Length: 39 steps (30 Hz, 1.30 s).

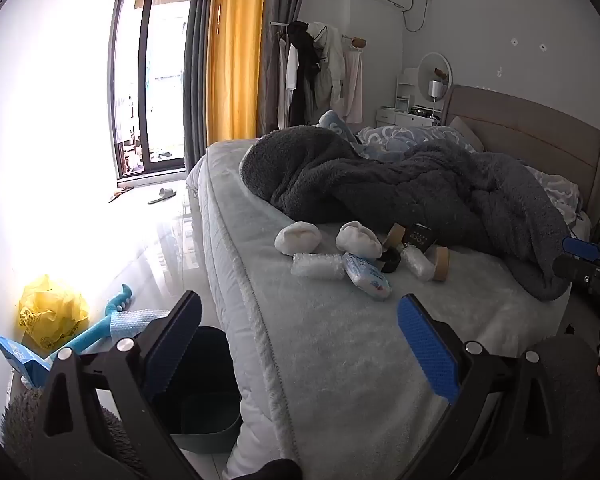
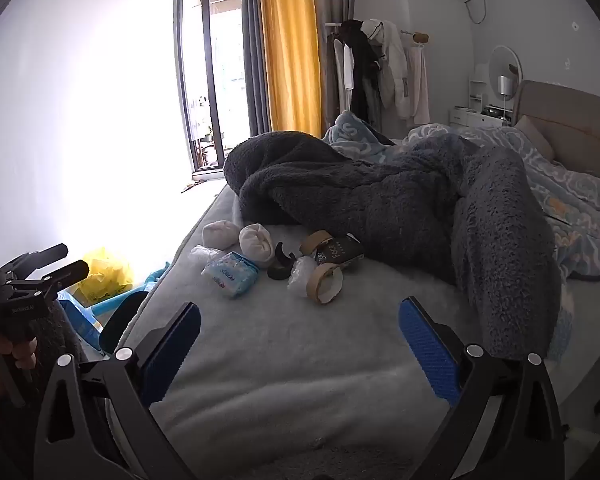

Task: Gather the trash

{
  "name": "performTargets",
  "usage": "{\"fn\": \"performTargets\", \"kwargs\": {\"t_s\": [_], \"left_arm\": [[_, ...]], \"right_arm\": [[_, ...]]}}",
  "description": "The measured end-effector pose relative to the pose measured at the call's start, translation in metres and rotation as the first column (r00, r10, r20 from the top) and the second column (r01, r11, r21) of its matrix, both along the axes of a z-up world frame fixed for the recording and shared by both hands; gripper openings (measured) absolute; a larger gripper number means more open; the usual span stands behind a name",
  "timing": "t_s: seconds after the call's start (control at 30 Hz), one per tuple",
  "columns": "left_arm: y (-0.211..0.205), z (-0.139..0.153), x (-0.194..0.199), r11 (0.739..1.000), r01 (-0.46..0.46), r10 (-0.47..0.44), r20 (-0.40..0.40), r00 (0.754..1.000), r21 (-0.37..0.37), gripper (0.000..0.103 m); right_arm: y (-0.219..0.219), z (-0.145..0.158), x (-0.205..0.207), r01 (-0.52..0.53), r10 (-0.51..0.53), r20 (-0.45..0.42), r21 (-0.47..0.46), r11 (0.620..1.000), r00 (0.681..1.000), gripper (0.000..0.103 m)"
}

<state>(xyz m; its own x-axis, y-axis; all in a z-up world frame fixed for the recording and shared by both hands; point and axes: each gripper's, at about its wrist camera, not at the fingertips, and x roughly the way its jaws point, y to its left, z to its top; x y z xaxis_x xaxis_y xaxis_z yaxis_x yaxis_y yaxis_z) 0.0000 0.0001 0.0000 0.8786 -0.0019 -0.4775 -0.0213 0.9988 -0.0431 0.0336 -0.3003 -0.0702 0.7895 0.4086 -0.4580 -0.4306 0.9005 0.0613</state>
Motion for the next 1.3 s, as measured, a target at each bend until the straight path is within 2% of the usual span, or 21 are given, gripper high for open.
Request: {"fn": "performTargets", "kwargs": {"t_s": [1.3], "left_arm": [[0.0000,0.0002,0.0007,1.000,0.004,-0.004,-0.003,1.000,0.007,0.100]], "right_arm": [[0.0024,-0.0078,0.0038,-0.005,0.005,-0.014,-0.002,1.000,1.000,0.100]]}}
